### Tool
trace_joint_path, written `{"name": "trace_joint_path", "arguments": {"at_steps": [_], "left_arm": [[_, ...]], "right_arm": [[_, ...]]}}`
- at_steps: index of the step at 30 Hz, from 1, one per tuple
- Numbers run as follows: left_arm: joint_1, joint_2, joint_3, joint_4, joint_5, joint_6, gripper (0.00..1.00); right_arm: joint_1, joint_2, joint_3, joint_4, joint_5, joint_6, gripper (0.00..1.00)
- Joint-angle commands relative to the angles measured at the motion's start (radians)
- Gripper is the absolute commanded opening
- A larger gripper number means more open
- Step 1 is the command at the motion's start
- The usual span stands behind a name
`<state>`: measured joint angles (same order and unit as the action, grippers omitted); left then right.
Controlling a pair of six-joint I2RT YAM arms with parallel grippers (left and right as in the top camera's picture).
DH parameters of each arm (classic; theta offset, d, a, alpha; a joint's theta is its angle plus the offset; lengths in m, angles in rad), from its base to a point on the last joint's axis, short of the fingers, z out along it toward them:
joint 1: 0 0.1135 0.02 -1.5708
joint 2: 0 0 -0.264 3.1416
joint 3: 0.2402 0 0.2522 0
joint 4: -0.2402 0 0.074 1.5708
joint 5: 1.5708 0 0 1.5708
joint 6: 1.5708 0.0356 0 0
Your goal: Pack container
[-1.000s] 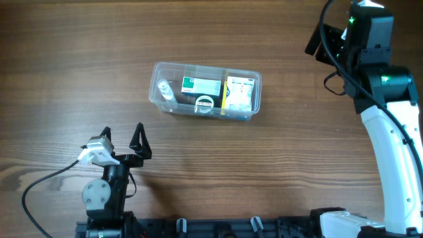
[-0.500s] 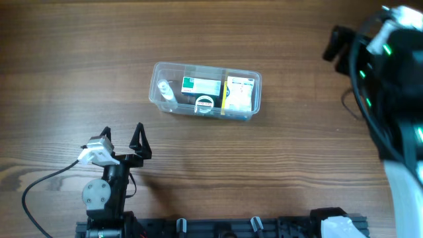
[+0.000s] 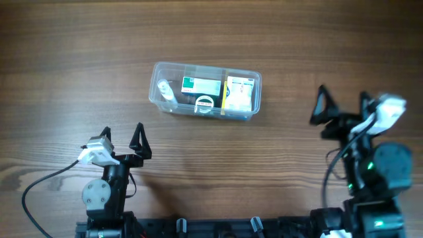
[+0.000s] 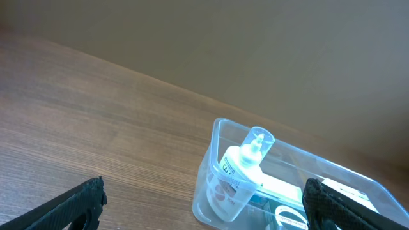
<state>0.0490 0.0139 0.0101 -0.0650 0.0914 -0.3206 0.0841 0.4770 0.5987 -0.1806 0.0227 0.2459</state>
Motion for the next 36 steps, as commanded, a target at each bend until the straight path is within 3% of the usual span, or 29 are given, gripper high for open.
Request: {"name": "trace_joint_path", "arguments": {"at_steps": [1,10,22,36], "left_arm": [[0.008,-0.007,-0.005,-0.006,-0.01,-0.002,1.0],[0.008,-0.007,-0.005,-0.006,-0.01,-0.002,1.0],[0.008,-0.007,-0.005,-0.006,-0.01,-0.002,1.0],[0.008,-0.007,-0.005,-0.006,-0.01,-0.002,1.0]], "right_arm": [[0.0,-0.123,-0.209,0.189,-0.209,-0.116,1.0],[0.001,-0.325,-0.479,0.387,-0.204,-0.113,1.0],[0.0,-0.407,-0.583,0.385,-0.117,-0.112,1.0],[-0.001,-0.474,-0.594,0.191,-0.15,-0.117,1.0]]}}
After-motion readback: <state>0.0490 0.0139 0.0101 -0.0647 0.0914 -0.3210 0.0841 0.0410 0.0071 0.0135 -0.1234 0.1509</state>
